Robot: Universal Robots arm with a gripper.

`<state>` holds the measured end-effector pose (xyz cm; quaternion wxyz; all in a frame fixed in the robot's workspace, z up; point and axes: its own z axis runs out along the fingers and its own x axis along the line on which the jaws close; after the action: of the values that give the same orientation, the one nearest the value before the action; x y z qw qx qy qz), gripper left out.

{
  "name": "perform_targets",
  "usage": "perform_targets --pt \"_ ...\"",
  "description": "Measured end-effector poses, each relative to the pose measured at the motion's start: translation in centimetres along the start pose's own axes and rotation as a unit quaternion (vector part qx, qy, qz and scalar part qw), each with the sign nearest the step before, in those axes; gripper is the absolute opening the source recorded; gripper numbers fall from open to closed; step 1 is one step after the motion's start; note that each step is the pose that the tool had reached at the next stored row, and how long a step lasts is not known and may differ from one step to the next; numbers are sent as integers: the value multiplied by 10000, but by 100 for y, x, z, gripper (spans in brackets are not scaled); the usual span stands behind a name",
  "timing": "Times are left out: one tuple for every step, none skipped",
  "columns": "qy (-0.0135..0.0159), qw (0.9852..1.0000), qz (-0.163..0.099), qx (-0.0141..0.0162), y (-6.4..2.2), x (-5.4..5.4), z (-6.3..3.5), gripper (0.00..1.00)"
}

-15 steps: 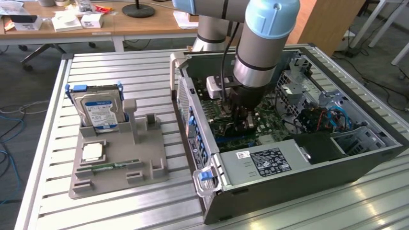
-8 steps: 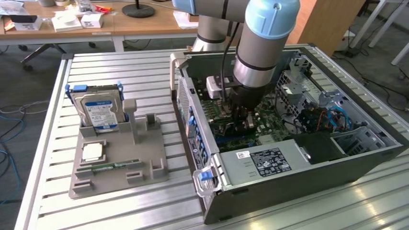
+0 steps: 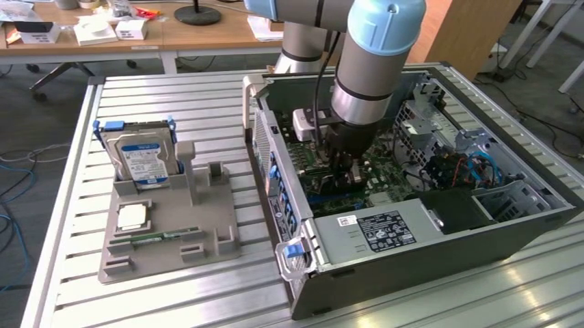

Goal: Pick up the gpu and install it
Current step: 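Insert the gpu into the slot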

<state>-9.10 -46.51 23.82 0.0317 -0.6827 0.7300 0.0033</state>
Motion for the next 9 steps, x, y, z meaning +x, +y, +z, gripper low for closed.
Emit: perform_targets --pt "0 10000 1 0 1 0 1 26" --pt "1 10000 1 0 2 0 2 26" --pt "1 10000 1 0 2 1 3 26" --pt "1 10000 1 0 2 1 5 26" --pt "1 10000 1 0 2 1 7 26" --pt "-1 10000 2 1 2 1 8 26" --pt "-2 10000 2 1 2 1 9 26" --pt "-2 10000 2 1 2 2 10 26" --pt "-2 10000 1 1 2 2 10 26"
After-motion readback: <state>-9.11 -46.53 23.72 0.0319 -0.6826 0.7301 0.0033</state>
